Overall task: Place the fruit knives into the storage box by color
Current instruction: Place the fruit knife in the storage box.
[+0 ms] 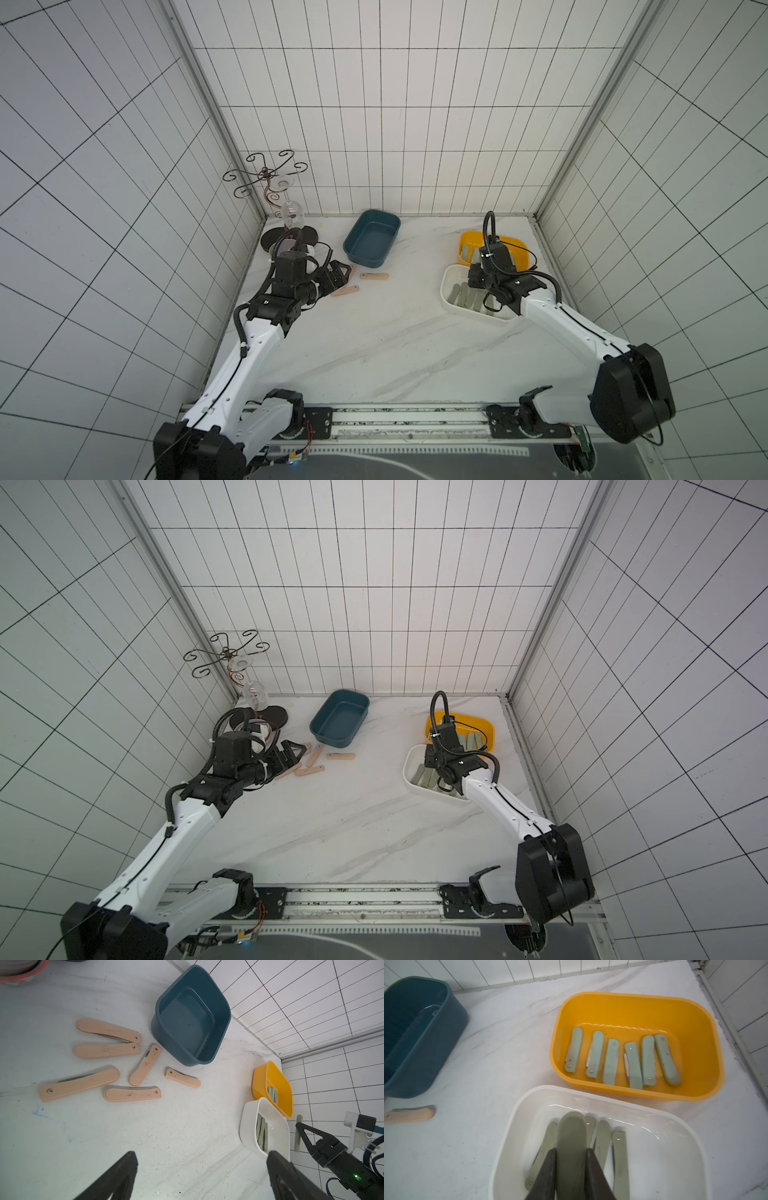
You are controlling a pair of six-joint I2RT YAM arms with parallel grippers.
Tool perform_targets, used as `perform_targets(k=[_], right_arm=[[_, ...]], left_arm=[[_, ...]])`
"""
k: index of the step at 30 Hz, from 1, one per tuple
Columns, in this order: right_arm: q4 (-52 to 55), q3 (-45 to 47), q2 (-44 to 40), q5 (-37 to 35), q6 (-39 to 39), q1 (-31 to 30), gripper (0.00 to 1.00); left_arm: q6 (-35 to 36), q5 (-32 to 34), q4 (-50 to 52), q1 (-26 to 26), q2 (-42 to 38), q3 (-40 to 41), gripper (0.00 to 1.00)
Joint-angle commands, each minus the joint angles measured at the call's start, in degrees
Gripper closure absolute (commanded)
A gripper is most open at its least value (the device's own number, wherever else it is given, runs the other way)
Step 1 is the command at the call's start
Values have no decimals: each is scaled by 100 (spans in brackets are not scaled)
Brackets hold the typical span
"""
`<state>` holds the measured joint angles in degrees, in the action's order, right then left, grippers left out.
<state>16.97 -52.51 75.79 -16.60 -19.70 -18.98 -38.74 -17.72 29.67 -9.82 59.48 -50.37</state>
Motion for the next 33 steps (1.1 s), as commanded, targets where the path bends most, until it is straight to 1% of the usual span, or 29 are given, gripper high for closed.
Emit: perform_targets(k=[1, 5, 9, 15, 23, 29, 31, 33], right_arm=[[281, 386, -190, 135, 371, 424, 83], [394, 476, -140, 210, 587, 836, 83], [343, 618, 14, 215, 634, 1034, 83], [262, 727, 363, -24, 705, 1096, 83], [267, 670, 944, -310, 654, 1107, 83], [315, 635, 1190, -696, 591, 1103, 83], [371, 611, 1263, -785, 558, 1107, 82], [409, 593, 1349, -801, 526, 1112, 77]], left_arm=[[-51, 25, -32, -67, 34, -217, 3], [-12, -37, -14, -136, 98, -237, 3], [55, -65, 94, -168, 99, -219, 3], [108, -108, 195, -168, 99, -219, 3], [159, -141, 260, -164, 153, -411, 3], [161, -188, 259, -169, 156, -430, 3], [160, -184, 267, -164, 144, -430, 3], [165, -199, 263, -167, 134, -430, 3]])
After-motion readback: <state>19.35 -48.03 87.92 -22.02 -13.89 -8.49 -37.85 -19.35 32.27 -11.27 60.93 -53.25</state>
